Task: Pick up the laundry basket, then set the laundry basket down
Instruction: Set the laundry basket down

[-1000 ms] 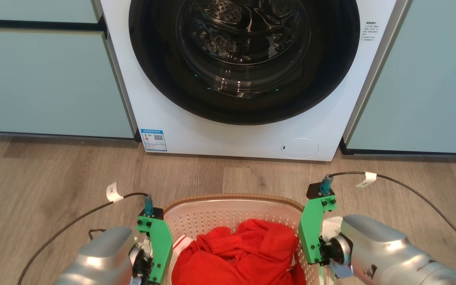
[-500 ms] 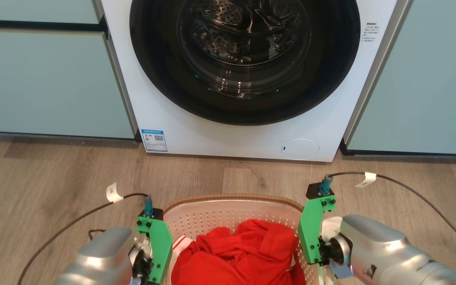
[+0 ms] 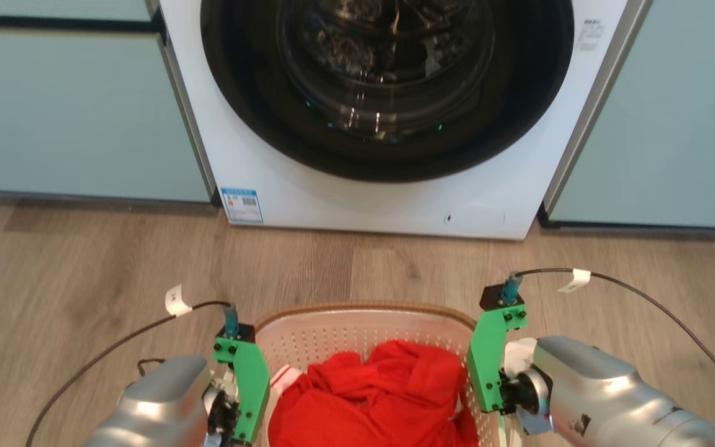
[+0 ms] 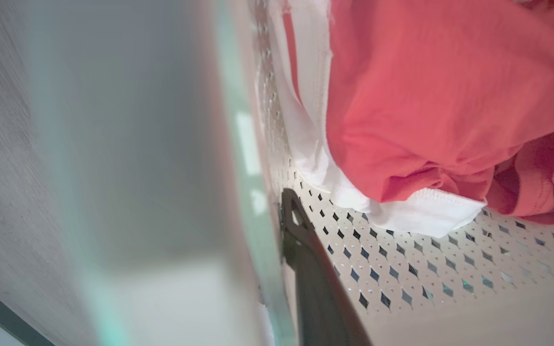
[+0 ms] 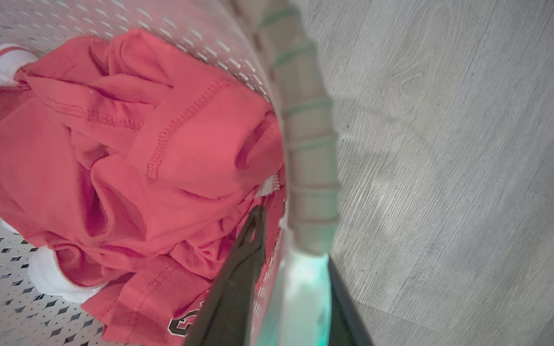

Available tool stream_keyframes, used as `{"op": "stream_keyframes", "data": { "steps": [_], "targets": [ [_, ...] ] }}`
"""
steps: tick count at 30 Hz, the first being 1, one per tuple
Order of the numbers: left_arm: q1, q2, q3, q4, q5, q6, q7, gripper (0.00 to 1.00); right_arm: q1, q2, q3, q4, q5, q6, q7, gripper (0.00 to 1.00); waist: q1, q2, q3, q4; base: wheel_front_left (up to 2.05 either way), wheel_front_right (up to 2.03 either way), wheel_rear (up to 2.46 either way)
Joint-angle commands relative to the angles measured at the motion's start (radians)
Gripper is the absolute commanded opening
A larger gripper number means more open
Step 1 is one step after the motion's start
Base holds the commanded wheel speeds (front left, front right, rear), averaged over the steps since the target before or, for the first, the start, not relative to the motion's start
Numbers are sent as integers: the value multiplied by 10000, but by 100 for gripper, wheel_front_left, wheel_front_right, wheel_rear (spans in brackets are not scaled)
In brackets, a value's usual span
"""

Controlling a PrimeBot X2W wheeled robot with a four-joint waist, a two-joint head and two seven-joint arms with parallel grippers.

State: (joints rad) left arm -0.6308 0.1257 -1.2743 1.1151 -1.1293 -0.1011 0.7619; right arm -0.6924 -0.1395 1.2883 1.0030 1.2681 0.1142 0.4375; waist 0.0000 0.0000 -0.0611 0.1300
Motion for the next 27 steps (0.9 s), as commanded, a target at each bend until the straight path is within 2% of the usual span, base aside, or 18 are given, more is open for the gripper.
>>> {"op": "stream_keyframes", "data": {
  "steps": [1, 4, 12, 23, 27],
  "targets": [
    [-577, -223, -57, -234, 167, -295, -275, 0, -745, 248, -80, -622, -95, 165, -320, 0, 0, 0, 376, -58, 0, 0, 0],
    [-703, -328, -44, 15, 227, -295, -793, 0, -832, 95, -80, -740, -307, 165, -692, 0, 0, 0, 812, -119, 0, 0, 0],
    [-1435, -614, -22, 584, 441, -281, -1831, 0, -1544, -275, -80, -635, -804, 165, -1851, 0, 0, 0, 2846, -287, 0, 0, 0],
    [-2636, -750, 21, 765, 873, 273, -3761, 0, -2655, -550, -80, -543, -1022, 165, -3087, 0, 0, 0, 6085, -665, 0, 0, 0],
    [-2859, -752, 6, 731, 1029, 293, -4110, 0, -2878, -461, -97, -302, -795, 165, -3502, 0, 0, 0, 6951, -801, 0, 0, 0]
  ]
}}
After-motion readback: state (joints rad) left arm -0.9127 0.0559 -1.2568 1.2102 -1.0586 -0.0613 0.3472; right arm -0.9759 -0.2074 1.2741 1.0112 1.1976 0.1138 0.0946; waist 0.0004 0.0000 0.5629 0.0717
